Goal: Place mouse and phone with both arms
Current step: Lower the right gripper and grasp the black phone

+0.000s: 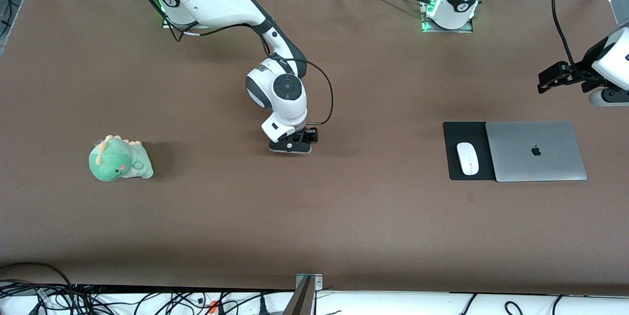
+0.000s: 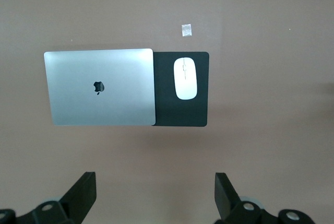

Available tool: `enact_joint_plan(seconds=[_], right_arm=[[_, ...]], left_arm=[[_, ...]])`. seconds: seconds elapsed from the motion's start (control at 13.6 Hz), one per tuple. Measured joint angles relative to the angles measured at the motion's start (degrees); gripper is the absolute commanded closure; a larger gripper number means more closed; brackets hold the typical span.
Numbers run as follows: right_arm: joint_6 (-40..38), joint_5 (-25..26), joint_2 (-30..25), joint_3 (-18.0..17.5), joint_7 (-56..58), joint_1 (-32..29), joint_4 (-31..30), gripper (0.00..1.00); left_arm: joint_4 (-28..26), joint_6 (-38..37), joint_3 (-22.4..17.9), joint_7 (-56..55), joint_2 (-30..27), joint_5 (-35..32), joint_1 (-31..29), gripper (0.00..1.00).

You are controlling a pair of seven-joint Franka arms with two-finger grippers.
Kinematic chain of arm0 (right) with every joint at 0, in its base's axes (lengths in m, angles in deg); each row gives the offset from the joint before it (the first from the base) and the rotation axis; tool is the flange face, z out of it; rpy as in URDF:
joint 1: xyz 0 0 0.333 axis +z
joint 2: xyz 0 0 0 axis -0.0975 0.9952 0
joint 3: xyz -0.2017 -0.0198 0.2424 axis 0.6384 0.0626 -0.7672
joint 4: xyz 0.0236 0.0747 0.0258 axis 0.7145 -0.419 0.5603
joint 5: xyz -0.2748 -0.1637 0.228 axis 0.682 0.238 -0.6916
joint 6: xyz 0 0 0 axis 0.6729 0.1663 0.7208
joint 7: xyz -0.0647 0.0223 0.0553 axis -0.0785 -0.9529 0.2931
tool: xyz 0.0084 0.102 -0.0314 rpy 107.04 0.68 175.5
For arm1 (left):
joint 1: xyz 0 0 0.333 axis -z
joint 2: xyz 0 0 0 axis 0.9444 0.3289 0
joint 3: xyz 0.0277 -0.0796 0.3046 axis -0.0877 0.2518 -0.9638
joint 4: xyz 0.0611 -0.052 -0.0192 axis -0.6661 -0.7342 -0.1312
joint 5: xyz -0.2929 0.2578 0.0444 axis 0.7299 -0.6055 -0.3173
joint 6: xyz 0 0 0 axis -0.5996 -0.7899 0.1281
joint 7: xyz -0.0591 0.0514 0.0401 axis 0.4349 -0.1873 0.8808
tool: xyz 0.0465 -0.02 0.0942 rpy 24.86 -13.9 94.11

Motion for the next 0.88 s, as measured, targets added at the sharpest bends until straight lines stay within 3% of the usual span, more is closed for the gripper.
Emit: enact_joint_plan(seconds=[0.07,0.15,0.37,0.44,0.59,0.88], right_arm=[[0.4,0.2,0.2,0.1,-0.2,0.1,0.0,0.04],[0.8,0.4,0.5,0.1,-0.4,0.2,0.0,0.16],[1.2,0.5,0.6,0.2,-0.4,0.4,0.0,0.79],[1.0,0.5,0.2,0.2,-0.4,0.4,-0.1,0.92],[1.1,0.5,0.3,0.3,-0.4,0.4,-0.1,1.0],[-0.5,0.5,0.2,0.8,0.6,-0.2,0.2,1.0]], left_arm=[[0.2,-0.1,-0.2,0.2,-0.2,0.0,0.4,0.0],[0.4,-0.2,-0.3,0.3,-0.5,0.0,0.4,0.0],[0.8,0.3,-0.4,0.5,-0.5,0.0,0.5,0.0],[0.8,1.1,-0.4,0.5,-0.3,0.0,0.6,0.0],[1.0,2.9,-0.6,0.5,0.2,0.0,0.6,0.0],[3.6,3.6,-0.7,0.5,2.0,0.0,0.8,0.0]])
